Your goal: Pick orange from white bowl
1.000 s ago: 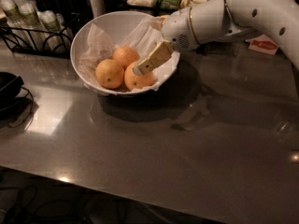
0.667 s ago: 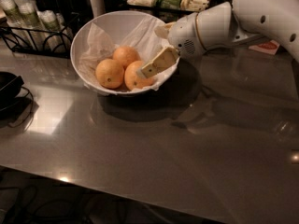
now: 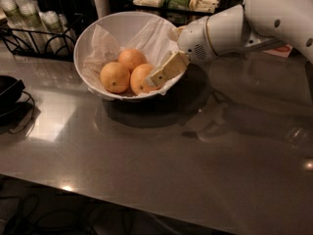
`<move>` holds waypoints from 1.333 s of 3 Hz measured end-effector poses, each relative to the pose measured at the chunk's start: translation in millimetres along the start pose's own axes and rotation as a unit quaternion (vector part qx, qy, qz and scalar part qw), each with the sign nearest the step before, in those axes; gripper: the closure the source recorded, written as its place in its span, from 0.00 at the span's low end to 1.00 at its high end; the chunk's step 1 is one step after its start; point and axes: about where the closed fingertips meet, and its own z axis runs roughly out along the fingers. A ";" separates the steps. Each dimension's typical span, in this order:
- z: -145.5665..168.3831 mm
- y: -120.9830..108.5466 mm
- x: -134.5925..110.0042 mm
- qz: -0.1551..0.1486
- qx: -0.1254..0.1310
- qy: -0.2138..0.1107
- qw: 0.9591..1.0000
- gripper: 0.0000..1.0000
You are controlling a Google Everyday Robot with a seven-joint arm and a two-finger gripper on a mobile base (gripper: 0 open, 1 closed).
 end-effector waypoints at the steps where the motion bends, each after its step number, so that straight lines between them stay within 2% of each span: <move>1: 0.5 0.4 -0.4 0.000 -0.001 0.000 1.000 0.00; 3: 23.0 7.1 -1.3 -0.010 -0.027 0.012 1.000 0.42; 4: 28.2 7.7 2.1 -0.014 -0.031 0.033 0.999 0.42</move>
Offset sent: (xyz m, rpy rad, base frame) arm 0.0011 0.0284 -0.0143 -0.0009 0.0276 0.0701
